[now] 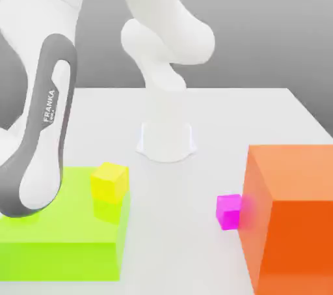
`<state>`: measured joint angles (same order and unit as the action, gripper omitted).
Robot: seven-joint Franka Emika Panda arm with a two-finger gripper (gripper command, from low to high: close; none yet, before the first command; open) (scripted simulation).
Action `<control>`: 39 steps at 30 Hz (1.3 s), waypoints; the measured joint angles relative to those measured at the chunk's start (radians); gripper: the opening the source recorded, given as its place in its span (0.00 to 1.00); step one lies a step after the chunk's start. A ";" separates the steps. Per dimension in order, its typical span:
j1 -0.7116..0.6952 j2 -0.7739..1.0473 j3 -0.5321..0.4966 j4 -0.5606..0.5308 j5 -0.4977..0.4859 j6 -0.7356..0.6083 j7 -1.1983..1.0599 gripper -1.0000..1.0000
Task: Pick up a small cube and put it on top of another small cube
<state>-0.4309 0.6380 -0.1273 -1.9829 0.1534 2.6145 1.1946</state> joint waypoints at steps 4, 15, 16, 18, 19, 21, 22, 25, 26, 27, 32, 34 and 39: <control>0.008 -0.048 -0.011 -0.011 -0.008 -0.038 0.006 0.00; 0.078 -0.434 0.000 -0.225 -0.103 -0.165 -0.044 0.00; 0.084 -0.470 0.002 -0.252 -0.113 -0.173 -0.051 0.00; 0.096 -0.543 0.011 -0.306 -0.130 -0.191 -0.068 0.00; 0.102 -0.580 0.015 -0.333 -0.137 -0.199 -0.077 0.00; 0.117 -0.653 0.021 -0.387 -0.148 -0.217 -0.098 0.00; 0.124 -0.689 0.022 -0.414 -0.152 -0.226 -0.108 0.00; 0.135 -0.798 0.029 -0.495 -0.157 -0.252 -0.147 0.00; 0.139 -0.834 0.033 -0.522 -0.157 -0.261 -0.161 0.00; 0.144 -0.871 0.036 -0.550 -0.157 -0.270 -0.176 0.00; 0.175 -1.051 0.047 -0.685 -0.143 -0.313 -0.257 0.00; 0.180 -1.115 0.054 -0.746 -0.151 -0.329 -0.280 0.00; 0.161 -1.035 0.066 -0.839 -0.182 -0.188 -0.278 0.00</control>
<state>-0.2694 -0.3970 -0.0610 -2.8222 -0.0281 2.4266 0.9169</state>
